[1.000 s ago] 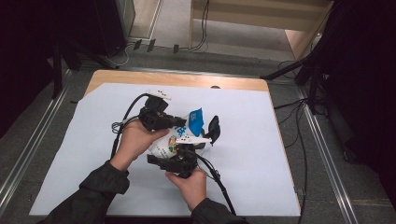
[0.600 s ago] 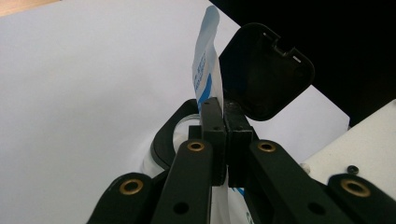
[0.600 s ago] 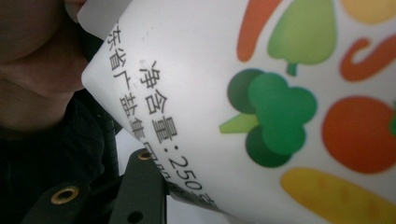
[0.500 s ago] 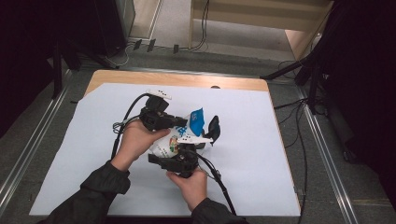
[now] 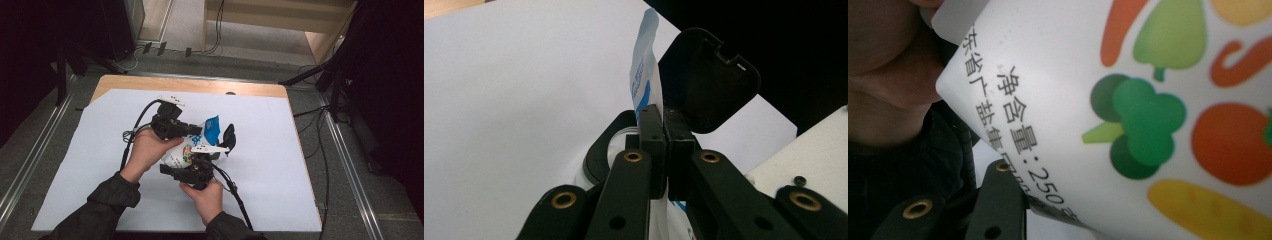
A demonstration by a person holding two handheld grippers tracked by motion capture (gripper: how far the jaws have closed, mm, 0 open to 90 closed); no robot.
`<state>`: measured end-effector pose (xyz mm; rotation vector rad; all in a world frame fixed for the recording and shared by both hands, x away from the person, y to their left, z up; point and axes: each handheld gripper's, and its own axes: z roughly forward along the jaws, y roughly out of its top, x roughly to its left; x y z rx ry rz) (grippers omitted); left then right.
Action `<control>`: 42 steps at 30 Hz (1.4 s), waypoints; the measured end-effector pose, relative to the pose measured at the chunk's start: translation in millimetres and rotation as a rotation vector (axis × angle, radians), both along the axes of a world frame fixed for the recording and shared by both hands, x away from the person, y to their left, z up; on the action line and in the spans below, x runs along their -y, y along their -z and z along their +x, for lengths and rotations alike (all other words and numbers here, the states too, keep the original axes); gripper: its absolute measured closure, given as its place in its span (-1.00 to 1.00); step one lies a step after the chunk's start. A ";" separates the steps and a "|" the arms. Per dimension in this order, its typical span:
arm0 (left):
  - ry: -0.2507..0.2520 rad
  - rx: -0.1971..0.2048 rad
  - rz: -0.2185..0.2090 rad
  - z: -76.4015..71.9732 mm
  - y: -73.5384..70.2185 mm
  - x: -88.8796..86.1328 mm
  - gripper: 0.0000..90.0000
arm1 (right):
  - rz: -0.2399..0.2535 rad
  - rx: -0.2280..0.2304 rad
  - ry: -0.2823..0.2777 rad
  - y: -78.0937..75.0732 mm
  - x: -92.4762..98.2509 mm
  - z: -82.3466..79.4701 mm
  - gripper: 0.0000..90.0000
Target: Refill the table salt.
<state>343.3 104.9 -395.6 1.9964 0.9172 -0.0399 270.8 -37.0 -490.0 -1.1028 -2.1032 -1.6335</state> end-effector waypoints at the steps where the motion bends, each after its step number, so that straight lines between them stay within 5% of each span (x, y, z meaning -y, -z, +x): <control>1: 0.000 0.000 0.003 0.2 0.0 0.5 1.00 | 0.001 -0.001 0.000 0.1 0.2 0.0 0.42; 42: 0.000 0.004 0.011 2.7 6.1 5.8 1.00 | 0.004 -0.026 -0.002 6.5 4.4 4.4 0.41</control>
